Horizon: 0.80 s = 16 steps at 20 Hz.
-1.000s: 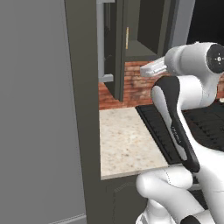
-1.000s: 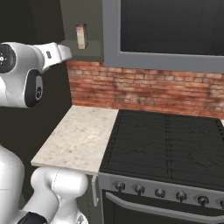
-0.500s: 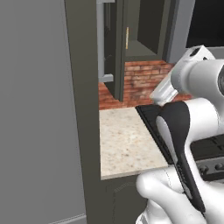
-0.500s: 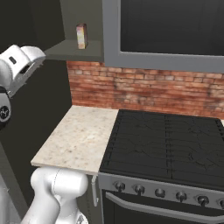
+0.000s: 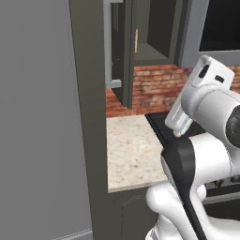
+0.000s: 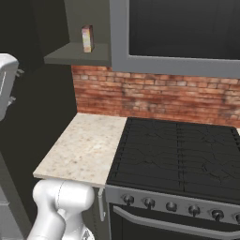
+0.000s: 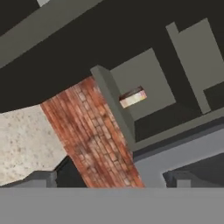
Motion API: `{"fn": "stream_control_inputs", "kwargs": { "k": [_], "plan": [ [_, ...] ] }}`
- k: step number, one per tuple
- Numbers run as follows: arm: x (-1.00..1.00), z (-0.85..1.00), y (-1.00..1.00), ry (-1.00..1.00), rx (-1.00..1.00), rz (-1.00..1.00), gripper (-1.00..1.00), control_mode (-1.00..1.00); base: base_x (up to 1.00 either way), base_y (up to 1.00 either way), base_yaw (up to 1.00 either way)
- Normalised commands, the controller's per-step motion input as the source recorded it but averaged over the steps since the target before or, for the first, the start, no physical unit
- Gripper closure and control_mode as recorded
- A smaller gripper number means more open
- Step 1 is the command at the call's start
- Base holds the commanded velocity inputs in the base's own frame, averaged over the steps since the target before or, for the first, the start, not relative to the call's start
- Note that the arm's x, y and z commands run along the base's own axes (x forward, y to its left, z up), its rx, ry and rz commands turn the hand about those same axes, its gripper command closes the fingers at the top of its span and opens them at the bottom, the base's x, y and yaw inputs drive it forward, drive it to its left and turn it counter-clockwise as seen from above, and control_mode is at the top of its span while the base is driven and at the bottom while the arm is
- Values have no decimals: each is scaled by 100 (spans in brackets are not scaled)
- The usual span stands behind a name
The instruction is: Pick the boxed food from the counter and place it in the cabinet. Then close the cabinet.
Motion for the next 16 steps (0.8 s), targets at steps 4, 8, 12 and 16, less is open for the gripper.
{"fn": "stream_control_inputs", "kwargs": {
  "k": [4, 8, 12, 16],
  "plan": [
    [-27, -2, 31, -4, -11, 4, -100, -100, 0, 0, 0],
    [-32, -2, 64, 0, -19, 0, -100, -100, 0, 0, 0],
    [-32, 0, 63, 0, -22, 0, -100, -100, 0, 0, 0],
    [-19, 0, 41, 0, -19, 0, -100, -100, 0, 0, 0]
  ]
}}
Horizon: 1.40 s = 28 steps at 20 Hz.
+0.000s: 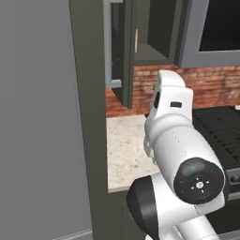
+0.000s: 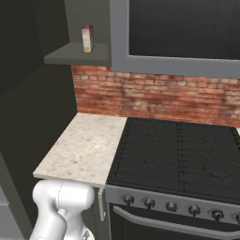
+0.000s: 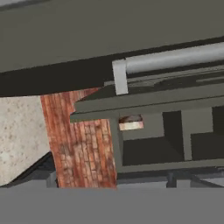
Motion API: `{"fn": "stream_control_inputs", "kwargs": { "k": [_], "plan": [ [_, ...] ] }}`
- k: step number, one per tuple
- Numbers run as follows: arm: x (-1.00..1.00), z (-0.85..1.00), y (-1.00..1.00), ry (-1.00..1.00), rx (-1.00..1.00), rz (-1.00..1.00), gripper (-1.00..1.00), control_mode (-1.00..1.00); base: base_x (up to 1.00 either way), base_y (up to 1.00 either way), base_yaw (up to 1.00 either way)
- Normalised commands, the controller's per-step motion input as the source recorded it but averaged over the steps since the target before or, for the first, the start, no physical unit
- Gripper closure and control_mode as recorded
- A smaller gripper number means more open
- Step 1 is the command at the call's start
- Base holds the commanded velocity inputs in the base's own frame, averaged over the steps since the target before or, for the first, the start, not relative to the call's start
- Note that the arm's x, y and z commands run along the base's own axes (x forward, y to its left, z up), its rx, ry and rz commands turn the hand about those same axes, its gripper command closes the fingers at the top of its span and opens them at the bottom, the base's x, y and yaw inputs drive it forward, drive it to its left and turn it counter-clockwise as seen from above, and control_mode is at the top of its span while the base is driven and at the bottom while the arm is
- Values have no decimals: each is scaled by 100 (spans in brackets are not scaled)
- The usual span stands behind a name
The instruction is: Pick the boxed food from the counter and place it in the cabinet. Then close the cabinet.
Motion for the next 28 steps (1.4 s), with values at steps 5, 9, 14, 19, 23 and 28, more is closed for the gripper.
{"fn": "stream_control_inputs", "kwargs": {
  "k": [5, 9, 14, 19, 23, 28],
  "plan": [
    [-1, 0, 23, 0, -12, 0, -100, -100, 0, 0, 0],
    [2, 0, 21, 0, -11, 0, -100, -100, 0, 0, 0],
    [11, -1, 21, 0, -9, 0, -100, -100, 0, 0, 0],
    [33, -1, 6, 0, -4, 0, -100, -100, 0, 0, 0],
    [43, -6, 1, 0, -1, 0, -100, -100, 0, 0, 0],
    [37, -11, 11, 0, -3, 0, -100, -100, 0, 0, 0]
  ]
}}
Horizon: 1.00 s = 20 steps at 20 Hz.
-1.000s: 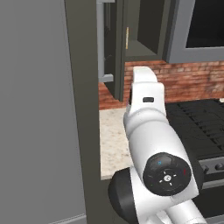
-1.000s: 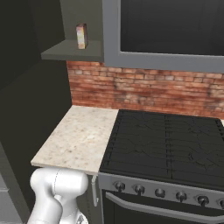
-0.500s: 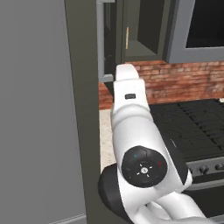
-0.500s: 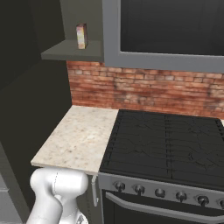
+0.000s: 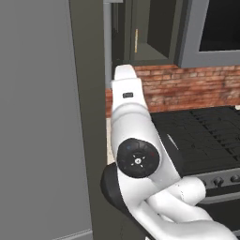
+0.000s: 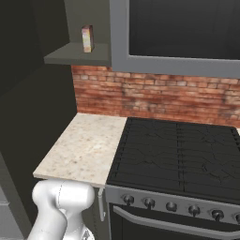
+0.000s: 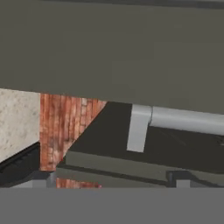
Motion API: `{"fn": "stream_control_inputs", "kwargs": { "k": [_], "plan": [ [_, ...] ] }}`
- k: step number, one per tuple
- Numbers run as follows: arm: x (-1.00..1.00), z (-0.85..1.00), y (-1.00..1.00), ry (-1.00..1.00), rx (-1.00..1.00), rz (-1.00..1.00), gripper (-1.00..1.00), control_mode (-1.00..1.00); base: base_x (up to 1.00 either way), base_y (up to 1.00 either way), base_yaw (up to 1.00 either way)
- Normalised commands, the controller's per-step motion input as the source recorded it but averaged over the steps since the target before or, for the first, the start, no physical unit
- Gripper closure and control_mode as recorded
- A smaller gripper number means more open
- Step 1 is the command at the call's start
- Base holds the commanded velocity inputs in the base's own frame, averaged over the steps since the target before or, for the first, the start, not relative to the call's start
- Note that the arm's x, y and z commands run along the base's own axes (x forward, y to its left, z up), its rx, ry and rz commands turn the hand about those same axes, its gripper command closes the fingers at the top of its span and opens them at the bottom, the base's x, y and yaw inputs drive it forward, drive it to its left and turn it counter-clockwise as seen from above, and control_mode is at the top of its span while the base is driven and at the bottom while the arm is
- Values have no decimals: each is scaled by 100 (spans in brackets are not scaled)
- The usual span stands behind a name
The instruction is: Pick the boxed food from the counter and place it in the cabinet. Then close the cabinet.
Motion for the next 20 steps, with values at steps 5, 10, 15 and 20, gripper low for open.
{"fn": "stream_control_inputs", "kwargs": {
  "k": [5, 10, 15, 20],
  "plan": [
    [46, -7, 3, 0, -2, 0, -100, -100, 0, 0, 0],
    [58, -1, 0, 0, 0, 0, -100, -100, 0, 0, 0],
    [63, 0, -12, 0, 0, 0, -100, -100, 0, 0, 0],
    [84, 0, -80, 0, 5, 0, -100, -100, 0, 0, 0]
  ]
}}
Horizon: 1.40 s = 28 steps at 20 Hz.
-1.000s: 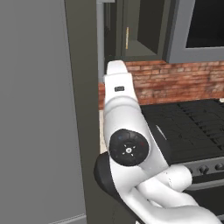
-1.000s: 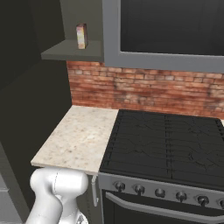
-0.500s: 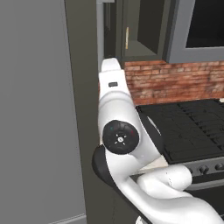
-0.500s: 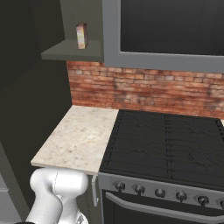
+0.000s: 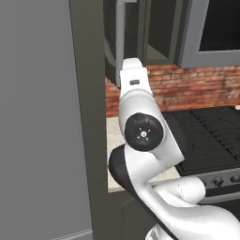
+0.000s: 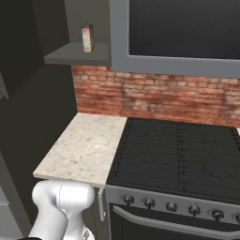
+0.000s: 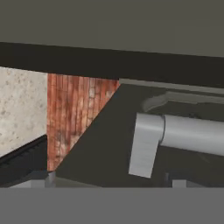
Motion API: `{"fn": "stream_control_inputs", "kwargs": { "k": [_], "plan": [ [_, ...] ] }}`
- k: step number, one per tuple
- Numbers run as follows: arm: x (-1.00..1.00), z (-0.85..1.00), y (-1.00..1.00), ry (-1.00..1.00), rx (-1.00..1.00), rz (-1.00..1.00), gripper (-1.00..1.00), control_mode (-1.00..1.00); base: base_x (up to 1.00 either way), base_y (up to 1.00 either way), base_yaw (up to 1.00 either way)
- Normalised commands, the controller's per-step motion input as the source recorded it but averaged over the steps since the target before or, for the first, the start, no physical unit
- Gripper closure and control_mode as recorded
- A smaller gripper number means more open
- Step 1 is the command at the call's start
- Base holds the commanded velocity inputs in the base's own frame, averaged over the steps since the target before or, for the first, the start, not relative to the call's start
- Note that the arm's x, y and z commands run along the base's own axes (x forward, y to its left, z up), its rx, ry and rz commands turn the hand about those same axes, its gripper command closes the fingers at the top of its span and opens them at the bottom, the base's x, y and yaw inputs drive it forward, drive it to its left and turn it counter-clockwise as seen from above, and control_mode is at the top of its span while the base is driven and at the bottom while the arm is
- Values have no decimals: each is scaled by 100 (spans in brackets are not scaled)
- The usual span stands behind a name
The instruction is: Pick the boxed food from the counter and place it in the cabinet. Then close the cabinet.
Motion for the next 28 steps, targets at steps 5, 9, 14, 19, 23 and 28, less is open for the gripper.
{"fn": "stream_control_inputs", "kwargs": {
  "k": [5, 9, 14, 19, 23, 28],
  "plan": [
    [100, -3, -86, 4, 8, 0, -100, -100, 0, 0, 0],
    [100, -8, -66, 13, 4, 0, -100, -100, 0, 0, 0],
    [100, -10, -58, 17, 3, 0, -100, -100, 0, 0, 0],
    [100, -9, -41, 20, 0, 0, -100, -100, 0, 0, 0],
    [100, -3, -31, 20, 0, 0, -100, -100, 0, 0, 0],
    [100, -6, -10, 17, 0, 0, -100, -100, 0, 0, 0]
  ]
}}
